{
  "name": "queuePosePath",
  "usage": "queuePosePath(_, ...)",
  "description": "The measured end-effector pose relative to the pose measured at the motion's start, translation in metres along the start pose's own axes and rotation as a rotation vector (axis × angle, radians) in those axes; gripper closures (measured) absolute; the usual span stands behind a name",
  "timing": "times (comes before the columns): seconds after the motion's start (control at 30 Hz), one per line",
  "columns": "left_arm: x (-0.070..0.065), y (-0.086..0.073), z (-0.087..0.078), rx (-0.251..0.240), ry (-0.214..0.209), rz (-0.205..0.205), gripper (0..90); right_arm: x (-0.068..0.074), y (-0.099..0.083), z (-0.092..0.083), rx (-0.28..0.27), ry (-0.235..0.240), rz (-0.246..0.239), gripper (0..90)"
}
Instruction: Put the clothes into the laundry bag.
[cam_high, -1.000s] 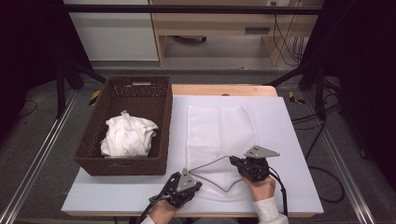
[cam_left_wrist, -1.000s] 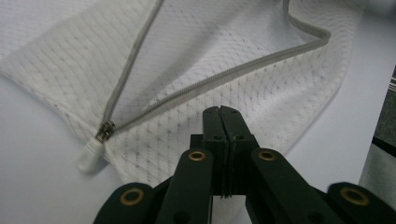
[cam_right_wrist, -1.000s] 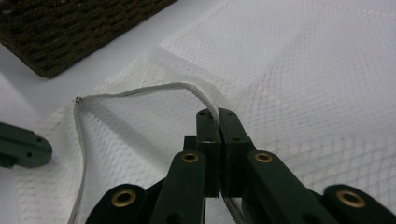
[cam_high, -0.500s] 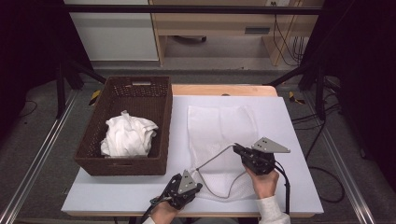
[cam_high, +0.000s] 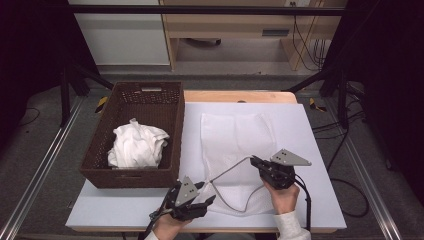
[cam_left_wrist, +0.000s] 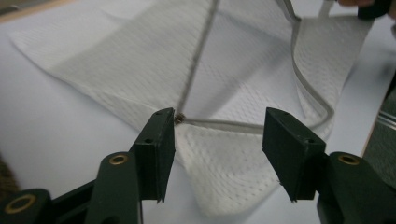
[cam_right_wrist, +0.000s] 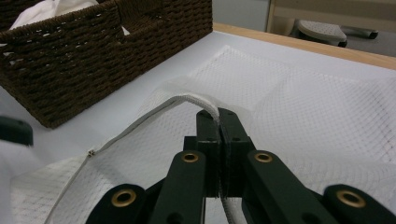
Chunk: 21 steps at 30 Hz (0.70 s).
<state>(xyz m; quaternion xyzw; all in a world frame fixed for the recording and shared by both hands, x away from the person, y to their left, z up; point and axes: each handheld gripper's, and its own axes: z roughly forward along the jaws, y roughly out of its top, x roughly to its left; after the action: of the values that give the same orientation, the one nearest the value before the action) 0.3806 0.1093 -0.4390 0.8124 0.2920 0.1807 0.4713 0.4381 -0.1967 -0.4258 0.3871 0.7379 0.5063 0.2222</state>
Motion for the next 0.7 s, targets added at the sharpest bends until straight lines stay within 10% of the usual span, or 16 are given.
queuePosePath(0.43, 0.069, 0.043, -0.081, -0.149, 0.226, -0.033, 28.8, 0.002, 0.002, 0.0, 0.012, 0.0, -0.008, 88.6)
queuePosePath(0.7, 0.134, 0.055, -0.097, -0.099, 0.363, -0.06, 22.9, 0.001, -0.001, 0.002, 0.028, -0.001, -0.014, 88.6)
